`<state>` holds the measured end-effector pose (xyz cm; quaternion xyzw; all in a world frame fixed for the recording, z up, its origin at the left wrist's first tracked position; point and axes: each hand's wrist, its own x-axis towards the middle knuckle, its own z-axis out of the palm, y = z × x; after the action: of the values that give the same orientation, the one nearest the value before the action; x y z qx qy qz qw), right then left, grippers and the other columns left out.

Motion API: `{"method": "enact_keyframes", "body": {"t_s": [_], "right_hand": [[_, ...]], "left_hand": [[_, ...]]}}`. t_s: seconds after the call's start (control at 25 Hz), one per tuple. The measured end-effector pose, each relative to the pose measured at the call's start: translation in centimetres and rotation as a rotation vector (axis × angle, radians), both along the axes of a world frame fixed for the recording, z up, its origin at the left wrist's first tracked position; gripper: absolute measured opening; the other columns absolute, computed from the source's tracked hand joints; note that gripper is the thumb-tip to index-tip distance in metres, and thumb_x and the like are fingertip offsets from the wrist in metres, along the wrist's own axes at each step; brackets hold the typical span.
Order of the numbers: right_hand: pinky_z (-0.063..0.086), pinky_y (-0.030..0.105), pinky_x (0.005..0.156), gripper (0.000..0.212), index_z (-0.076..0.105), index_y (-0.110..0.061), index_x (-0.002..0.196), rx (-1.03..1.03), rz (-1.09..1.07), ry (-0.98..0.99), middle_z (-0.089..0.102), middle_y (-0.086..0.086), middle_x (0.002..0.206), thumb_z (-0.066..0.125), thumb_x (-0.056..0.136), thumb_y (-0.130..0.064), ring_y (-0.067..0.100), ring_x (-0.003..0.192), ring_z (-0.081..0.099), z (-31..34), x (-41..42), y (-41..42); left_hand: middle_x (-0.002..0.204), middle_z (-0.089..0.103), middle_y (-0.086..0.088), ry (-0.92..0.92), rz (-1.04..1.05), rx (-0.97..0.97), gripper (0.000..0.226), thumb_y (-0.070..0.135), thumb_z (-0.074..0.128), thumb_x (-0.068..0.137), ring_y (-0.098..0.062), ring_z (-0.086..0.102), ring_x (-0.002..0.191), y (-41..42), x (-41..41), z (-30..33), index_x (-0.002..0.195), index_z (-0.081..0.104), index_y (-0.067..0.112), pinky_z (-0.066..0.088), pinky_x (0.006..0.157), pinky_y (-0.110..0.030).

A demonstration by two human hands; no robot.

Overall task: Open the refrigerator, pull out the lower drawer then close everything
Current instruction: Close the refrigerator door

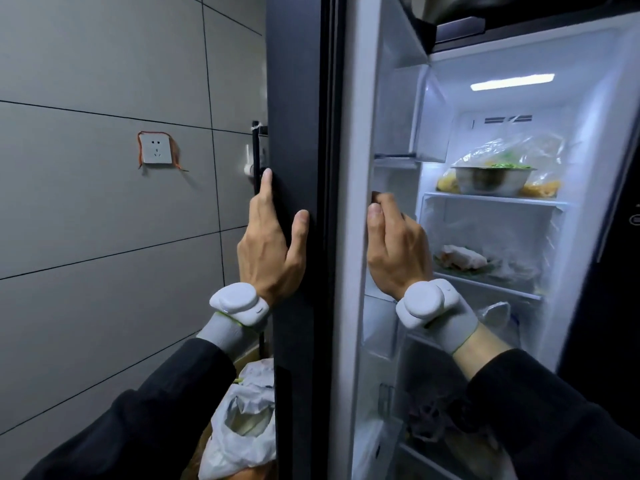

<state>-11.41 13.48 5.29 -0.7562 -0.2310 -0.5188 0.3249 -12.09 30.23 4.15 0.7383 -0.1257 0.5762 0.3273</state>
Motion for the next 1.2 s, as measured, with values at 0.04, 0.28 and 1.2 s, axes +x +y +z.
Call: {"method": "enact_keyframes", "body": {"t_s": [0.04,0.28,1.2], "right_hand": [[0.019,0.031,0.060,0.024,0.045,-0.020,0.094,0.012,-0.019,-0.005,0.058,0.012,0.073,0.026,0.098,-0.033,0.039,0.070,0.052,0.0,-0.2,-0.4],[0.024,0.033,0.057,0.018,0.032,-0.029,0.081,0.063,-0.156,0.012,0.039,-0.004,0.064,0.024,0.097,-0.035,0.040,0.063,0.048,-0.2,-1.1,-3.1],[0.051,0.043,0.068,0.031,0.054,-0.023,0.123,0.149,-0.342,0.263,0.066,0.004,0.073,0.036,0.099,-0.027,0.027,0.072,0.062,-0.5,-2.8,-19.3]], "left_hand": [[0.151,0.037,-0.005,-0.007,-0.024,-0.002,0.068,0.041,0.036,0.094,-0.015,0.038,0.131,-0.2,0.0,-0.1,0.152,0.020,0.009,0.032,0.095,-0.023],[0.154,0.033,0.001,-0.079,-0.177,-0.025,0.065,0.031,0.042,0.094,-0.010,0.039,0.136,-2.9,-0.4,0.2,0.152,0.021,0.007,0.027,0.101,-0.001],[0.159,0.023,-0.012,-0.081,-0.589,0.085,0.066,0.024,0.055,0.095,-0.016,0.019,0.147,-20.0,0.1,1.3,0.150,0.024,0.002,0.019,0.120,-0.036]]}}
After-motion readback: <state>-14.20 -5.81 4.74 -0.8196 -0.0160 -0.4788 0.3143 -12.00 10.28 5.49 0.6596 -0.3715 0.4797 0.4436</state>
